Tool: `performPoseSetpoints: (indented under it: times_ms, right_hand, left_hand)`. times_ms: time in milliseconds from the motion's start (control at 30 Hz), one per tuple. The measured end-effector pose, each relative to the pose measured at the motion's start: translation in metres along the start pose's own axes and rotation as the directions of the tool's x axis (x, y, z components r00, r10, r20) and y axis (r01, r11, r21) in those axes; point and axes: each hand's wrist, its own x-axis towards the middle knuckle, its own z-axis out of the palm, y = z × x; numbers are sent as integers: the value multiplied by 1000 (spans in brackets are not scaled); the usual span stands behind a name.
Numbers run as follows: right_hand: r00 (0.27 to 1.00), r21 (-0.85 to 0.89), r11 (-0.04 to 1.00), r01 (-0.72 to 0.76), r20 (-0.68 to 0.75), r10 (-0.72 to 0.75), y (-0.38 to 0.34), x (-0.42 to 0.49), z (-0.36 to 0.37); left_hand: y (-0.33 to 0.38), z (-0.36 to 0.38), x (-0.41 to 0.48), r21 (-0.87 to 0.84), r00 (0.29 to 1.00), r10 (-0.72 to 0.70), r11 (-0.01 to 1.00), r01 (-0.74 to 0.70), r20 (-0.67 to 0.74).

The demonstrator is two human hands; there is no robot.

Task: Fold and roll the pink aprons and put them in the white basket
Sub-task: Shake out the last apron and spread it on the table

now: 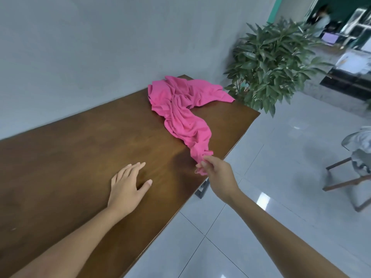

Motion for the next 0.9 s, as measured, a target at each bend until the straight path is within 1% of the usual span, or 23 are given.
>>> performPoseSetpoints:
  times_ms: [67, 100, 167, 300, 433, 567, 633, 700, 800, 900]
  right_hand:
    - [999, -158, 987, 36, 35, -30, -12, -22, 29]
    - [998, -235, 970, 60, 47, -50, -15, -33, 44]
    - [993, -318, 942, 109, 83, -87, -22, -53, 73]
    - [977, -437, 877, 201, 155, -146, -32, -81, 119]
    - [956, -465, 837, 288, 187, -225, -38, -95, 140]
    - [952, -439, 845, 306, 161, -261, -41, -100, 128]
    - [947, -433, 842, 322, 145, -288, -37, -100, 115]
    - [937, -418, 840, 347, 113, -331, -28, -101, 101]
    - [922, -399, 833, 382, 102, -374, -12, -101, 80]
    - [910, -393, 825, 406, 91, -404, 6, -94, 57]
  left_hand:
    - [-2, -11, 1, -200, 1000, -19, 980, 20, 8]
    - [-4, -18, 1, -267, 1000, -22, 963, 25, 15]
    - [-7, -32, -1, -322, 1000, -16, 946, 23, 25]
    - [-17, -50, -9, -362, 999, 12, 932, 1, 33]
    - [-18, -59, -15, -376, 998, -1, 926, 22, 55]
    - [-6, -54, -18, -432, 977, -47, 892, 134, 206]
    - [4, -51, -19, -492, 963, -30, 855, 165, 269]
    - [17, -47, -20, -527, 953, -5, 832, 171, 302]
    - [47, -38, -23, -563, 957, -19, 805, 186, 290]
    - [67, -30, -22, -621, 967, -120, 747, 237, 225]
